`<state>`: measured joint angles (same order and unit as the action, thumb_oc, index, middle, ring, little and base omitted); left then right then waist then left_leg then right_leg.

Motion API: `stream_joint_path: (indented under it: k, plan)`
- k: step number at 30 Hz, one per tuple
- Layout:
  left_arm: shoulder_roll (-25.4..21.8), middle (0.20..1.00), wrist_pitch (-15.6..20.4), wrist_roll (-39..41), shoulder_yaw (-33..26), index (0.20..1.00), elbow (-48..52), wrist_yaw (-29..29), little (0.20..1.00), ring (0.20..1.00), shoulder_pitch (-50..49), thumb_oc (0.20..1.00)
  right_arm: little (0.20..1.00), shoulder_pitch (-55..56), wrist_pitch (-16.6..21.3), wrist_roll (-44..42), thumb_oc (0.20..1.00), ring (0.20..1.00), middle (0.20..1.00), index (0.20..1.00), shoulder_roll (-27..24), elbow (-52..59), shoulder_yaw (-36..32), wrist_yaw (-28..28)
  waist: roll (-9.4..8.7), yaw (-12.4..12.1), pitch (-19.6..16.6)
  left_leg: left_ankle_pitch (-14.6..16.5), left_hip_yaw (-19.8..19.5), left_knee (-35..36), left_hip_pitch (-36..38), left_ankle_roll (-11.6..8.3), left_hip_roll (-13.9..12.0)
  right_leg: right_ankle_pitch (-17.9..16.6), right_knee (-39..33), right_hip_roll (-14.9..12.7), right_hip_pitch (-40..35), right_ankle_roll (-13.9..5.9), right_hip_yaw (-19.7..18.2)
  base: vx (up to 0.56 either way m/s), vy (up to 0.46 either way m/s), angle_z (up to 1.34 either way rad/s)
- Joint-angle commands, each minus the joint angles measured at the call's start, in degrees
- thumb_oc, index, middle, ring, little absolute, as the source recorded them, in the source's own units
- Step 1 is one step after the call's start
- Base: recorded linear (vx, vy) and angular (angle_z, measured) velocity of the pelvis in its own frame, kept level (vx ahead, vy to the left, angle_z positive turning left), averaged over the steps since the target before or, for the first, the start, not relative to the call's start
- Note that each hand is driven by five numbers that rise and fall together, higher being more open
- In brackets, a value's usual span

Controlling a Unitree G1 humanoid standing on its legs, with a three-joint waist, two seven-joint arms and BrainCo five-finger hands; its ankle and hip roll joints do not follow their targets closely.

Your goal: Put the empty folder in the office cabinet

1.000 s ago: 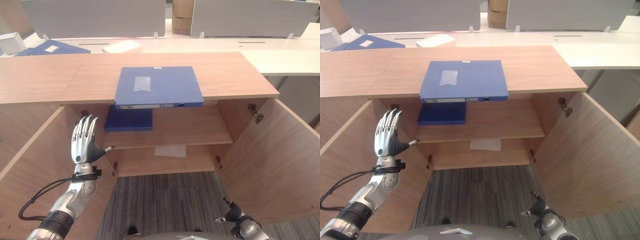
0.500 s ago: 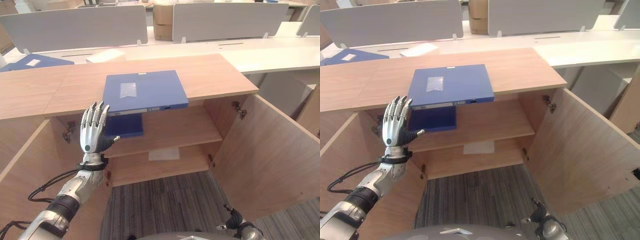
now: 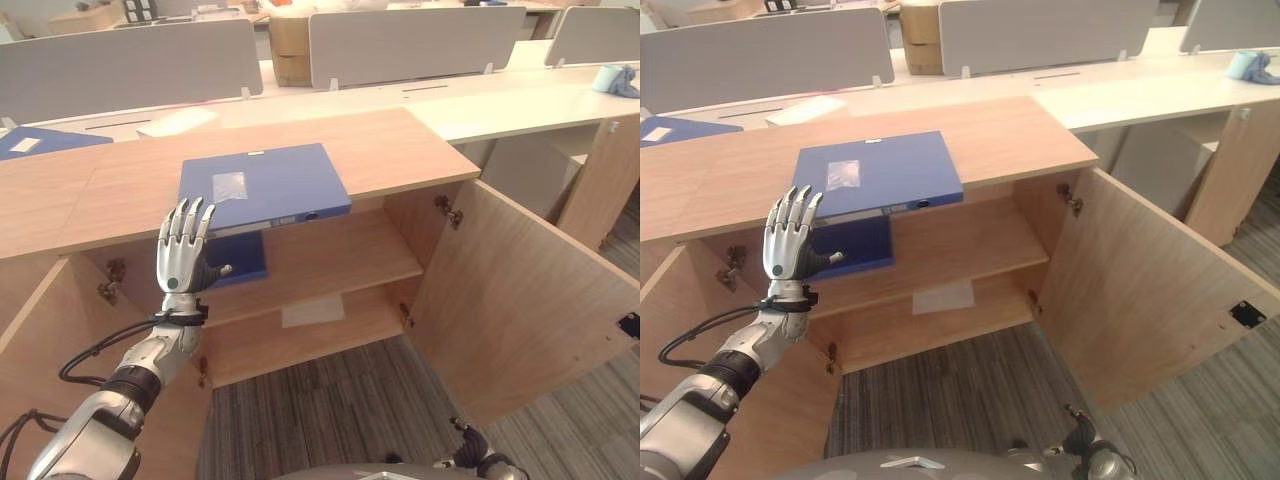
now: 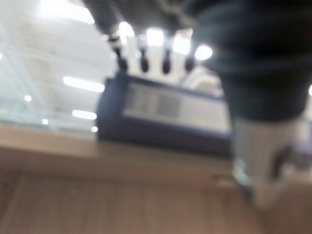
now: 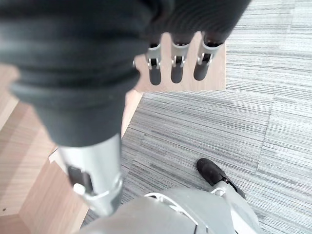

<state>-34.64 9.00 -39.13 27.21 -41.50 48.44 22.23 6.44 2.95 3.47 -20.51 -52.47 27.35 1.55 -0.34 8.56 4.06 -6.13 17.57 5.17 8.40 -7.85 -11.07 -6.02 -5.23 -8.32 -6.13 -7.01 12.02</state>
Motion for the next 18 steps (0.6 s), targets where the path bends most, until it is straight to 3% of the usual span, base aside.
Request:
stream_joint_path:
  k: [1, 7, 9, 10, 11, 12, 13, 15, 18]
  plan:
    - [-0.65, 1.000, 0.24, 0.13, 0.91, 1.000, -6.59, 3.04, 1.000, 1.000, 11.52, 1.000, 1.000, -5.20, 3.44, 1.63, 1.000, 1.000, 1.000, 1.000, -2.37, -1.99, 0.70, -1.42, 1.31, 0.88, 2.94, 9.10, 2.18, -0.17, 2.96, 2.34, -0.04, 6.12, 0.23, -1.99, -1.78, -2.85, -3.28, 0.05, 0.049, -0.12]
    - [-0.96, 1.000, 0.00, 0.29, 1.75, 1.000, -9.06, 2.22, 1.000, 1.000, 14.21, 1.000, 1.000, -5.14, 3.99, 1.76, 1.000, 1.000, 1.000, 1.000, -3.13, -1.69, 0.64, -0.92, 1.05, 1.68, 3.20, 9.04, 3.03, -0.17, 2.77, 2.38, -0.07, 5.89, 0.23, -1.92, -1.18, -3.02, -4.12, 0.03, 0.036, -0.10]
    - [-0.88, 0.652, -1.09, 0.36, 2.20, 0.652, -10.62, 1.10, 0.652, 0.652, 15.69, 0.652, 1.000, -5.13, 4.24, 1.67, 1.000, 1.000, 1.000, 1.000, -3.51, -1.37, 0.63, -0.83, 0.82, 2.17, 3.50, 8.92, 3.46, -0.17, 2.55, 2.35, -0.15, 5.66, 0.23, -1.85, -0.71, -3.10, -4.61, 0.02, 0.045, -0.14]
    - [-0.77, 0.633, -1.53, 0.75, 2.38, 0.633, -11.55, 0.66, 0.633, 0.633, 16.14, 0.633, 1.000, -5.10, 4.46, 1.73, 1.000, 1.000, 1.000, 1.000, -3.66, -1.35, 0.62, -0.81, 0.75, 2.38, 3.55, 8.86, 3.60, -0.17, 2.45, 2.33, -0.15, 5.58, 0.23, -1.79, -0.53, -3.13, -4.83, 0.03, 0.052, -0.09]
    - [-0.81, 0.558, -2.05, 0.95, 2.49, 0.558, -12.15, -0.19, 0.558, 0.558, 16.54, 0.558, 1.000, -5.01, 4.64, 1.76, 1.000, 1.000, 1.000, 1.000, -3.86, -1.27, 0.54, -0.77, 0.71, 2.54, 3.60, 8.82, 3.72, -0.17, 2.38, 2.34, -0.14, 5.54, 0.23, -1.76, -0.39, -3.16, -5.00, 0.02, 0.035, -0.05]
    - [-0.81, 0.558, -2.05, 0.95, 2.49, 0.558, -12.15, -0.19, 0.558, 0.558, 16.54, 0.558, 1.000, -5.01, 4.64, 1.76, 1.000, 1.000, 1.000, 1.000, -3.86, -1.27, 0.54, -0.77, 0.71, 2.54, 3.60, 8.82, 3.72, -0.17, 2.38, 2.34, -0.14, 5.54, 0.23, -1.76, -0.39, -3.16, -5.00, 0.02, 0.037, -0.06]
    - [-0.99, 0.200, -2.45, 1.70, 2.71, 0.200, -12.87, -1.35, 0.200, 0.200, 17.00, 0.200, 1.000, -4.95, 4.86, 1.83, 1.000, 1.000, 1.000, 1.000, -4.07, -1.23, 0.50, -0.73, 0.69, 2.73, 3.65, 8.76, 3.86, -0.17, 2.30, 2.33, -0.14, 5.46, 0.23, -1.75, -0.23, -3.21, -5.17, 0.01, 0.039, -0.05]
    - [-1.59, 0.200, -3.44, 4.21, 3.57, 0.200, -15.24, -4.36, 0.200, 0.200, 18.66, 0.200, 1.000, -5.17, 5.35, 1.78, 1.000, 1.000, 1.000, 1.000, -4.49, -0.80, 0.58, -0.88, 0.46, 3.28, 3.98, 8.41, 4.43, -0.17, 1.83, 2.24, -0.22, 5.12, 0.23, -1.66, 0.54, -3.27, -5.69, -0.03, 0.051, -0.04]
    - [-2.62, 0.200, -3.20, 5.63, 4.53, 0.200, -17.43, -4.31, 0.200, 0.200, 21.54, 0.200, 1.000, -6.11, 5.49, 0.07, 1.000, 1.000, 1.000, 1.000, -4.88, -0.56, 1.21, -1.52, 0.17, 3.49, 4.64, 8.08, 4.73, -0.17, 0.87, 2.16, -0.33, 4.82, 0.23, -1.51, 1.68, -3.18, -6.01, -0.09, 0.019, -0.03]
